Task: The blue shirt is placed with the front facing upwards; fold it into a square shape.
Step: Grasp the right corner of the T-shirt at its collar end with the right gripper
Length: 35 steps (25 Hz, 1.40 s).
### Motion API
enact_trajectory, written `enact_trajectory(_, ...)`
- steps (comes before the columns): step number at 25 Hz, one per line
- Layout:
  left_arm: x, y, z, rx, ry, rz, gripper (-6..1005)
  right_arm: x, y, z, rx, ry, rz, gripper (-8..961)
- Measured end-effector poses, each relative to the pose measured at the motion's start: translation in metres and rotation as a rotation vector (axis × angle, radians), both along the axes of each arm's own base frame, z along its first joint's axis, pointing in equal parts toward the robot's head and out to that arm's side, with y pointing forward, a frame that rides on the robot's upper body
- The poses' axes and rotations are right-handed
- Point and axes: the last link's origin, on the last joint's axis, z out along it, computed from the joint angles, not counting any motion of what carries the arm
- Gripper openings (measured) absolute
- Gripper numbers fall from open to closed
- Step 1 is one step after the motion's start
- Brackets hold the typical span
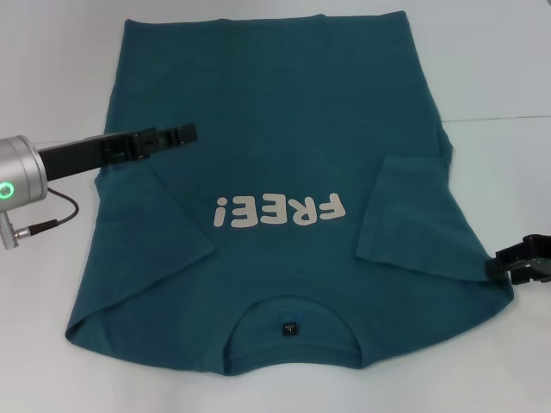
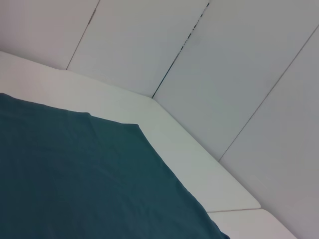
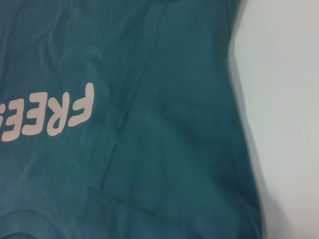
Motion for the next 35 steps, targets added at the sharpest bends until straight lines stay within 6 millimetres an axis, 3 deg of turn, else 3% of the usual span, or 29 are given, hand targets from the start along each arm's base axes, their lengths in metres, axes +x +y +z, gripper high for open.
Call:
enact_trajectory(8, 0.001, 0.001, 0.000, -0.001, 0.000, -0.002, 879, 0.003, 0.000, 0.005, 0.000, -0.009, -0.018, 680)
enact_trajectory(16, 0.001, 0.001, -0.001, 0.002, 0.004, 0.000, 878, 0.005, -0.002, 0.002, 0.005, -0.004, -0.028, 899)
enact_trajectory(27, 0.001, 0.001, -0.001, 0.004, 0.005, 0.000, 878, 0.002, 0.001, -0.008, 0.009, 0.018, -0.046, 942)
enact_trajectory(32, 0.000, 0.001, 0.000, 0.009, 0.007, -0.001, 877, 0.003, 0.002, -0.007, 0.022, 0.022, -0.061, 839)
enact_trajectory(35, 0.000, 0.001, 0.000, 0.011, 0.008, -0.002, 877, 0.003, 0.003, -0.007, 0.031, 0.023, -0.069, 726)
